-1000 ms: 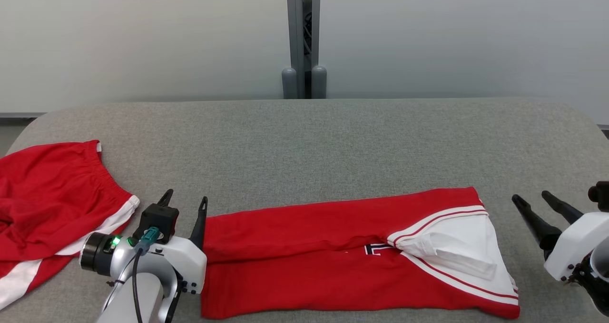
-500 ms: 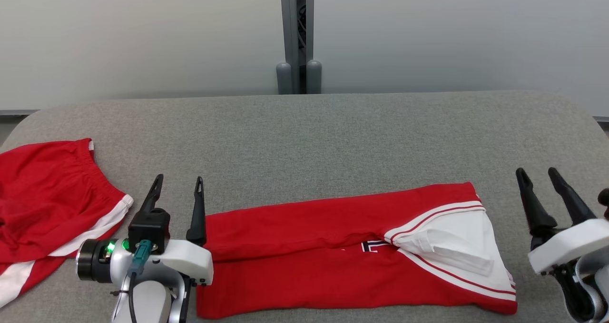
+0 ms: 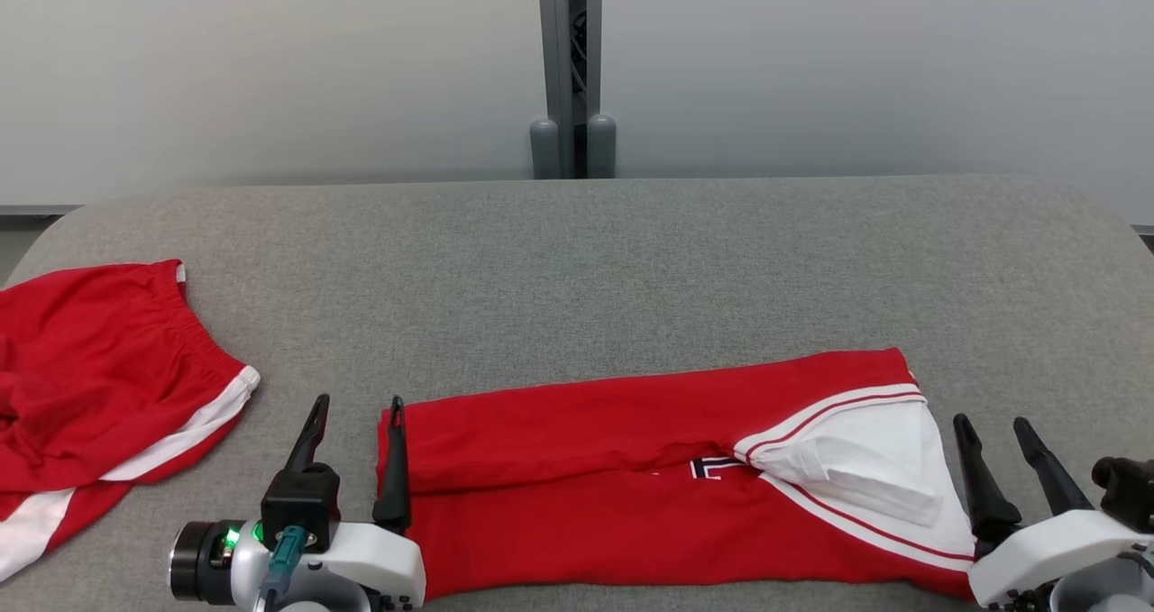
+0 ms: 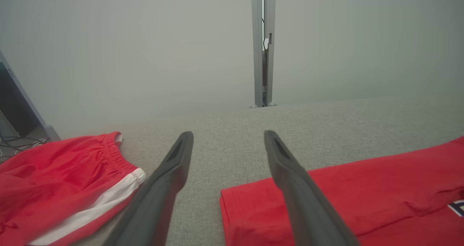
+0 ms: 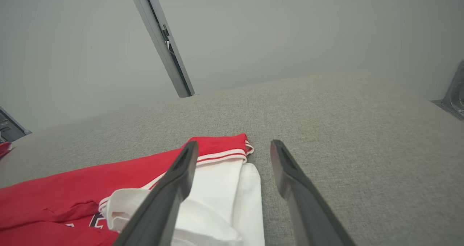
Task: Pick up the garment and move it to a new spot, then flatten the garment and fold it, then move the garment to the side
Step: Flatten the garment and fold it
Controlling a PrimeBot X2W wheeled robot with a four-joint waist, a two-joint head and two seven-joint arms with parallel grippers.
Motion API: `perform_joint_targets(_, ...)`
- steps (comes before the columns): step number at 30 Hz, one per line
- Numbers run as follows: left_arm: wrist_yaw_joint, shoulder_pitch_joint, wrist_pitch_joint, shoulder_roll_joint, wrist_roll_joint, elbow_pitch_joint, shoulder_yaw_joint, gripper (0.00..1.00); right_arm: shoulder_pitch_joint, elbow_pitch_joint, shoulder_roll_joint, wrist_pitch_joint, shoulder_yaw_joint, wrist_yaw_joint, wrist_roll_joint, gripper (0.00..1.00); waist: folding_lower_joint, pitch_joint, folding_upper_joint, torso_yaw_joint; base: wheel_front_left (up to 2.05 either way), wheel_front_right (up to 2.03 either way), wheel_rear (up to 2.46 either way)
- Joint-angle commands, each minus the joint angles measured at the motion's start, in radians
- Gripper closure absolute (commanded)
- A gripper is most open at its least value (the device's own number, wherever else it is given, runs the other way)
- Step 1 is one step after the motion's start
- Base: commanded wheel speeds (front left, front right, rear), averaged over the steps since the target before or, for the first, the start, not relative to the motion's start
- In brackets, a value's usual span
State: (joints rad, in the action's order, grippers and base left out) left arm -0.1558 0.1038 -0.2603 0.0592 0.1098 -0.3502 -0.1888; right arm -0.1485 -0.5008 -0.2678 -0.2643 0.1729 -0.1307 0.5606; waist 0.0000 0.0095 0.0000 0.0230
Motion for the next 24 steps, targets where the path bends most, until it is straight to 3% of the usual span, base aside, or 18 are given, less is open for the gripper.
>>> perform_joint_targets(1, 0.008, -0.013, -0.004, 0.006, -0.009, -0.002, 0.007, 0.00, 0.010, -0.021, 0.001, -0.002, -0.001, 0.000, 0.000, 0.00, 0.0000, 0.002, 0.0000, 0.006, 0.00, 0.00, 0.00)
perform_joint_targets(13, 0.044, 0.031, -0.004, -0.001, -0.053, -0.011, 0.020, 0.00, -0.081, -0.260, 0.029, -0.002, 0.002, 0.000, 0.113, 0.00, 0.0000, 0.057, 0.0000, 0.062, 0.00, 0.00, 0.00)
perform_joint_targets(24, 0.054, 0.053, -0.004, -0.003, -0.068, -0.005, 0.041, 0.00, -0.145, -0.387, 0.050, 0.006, 0.131, 0.000, 0.243, 0.00, 0.0000, 0.085, 0.0000, 0.088, 0.00, 0.00, 0.00)
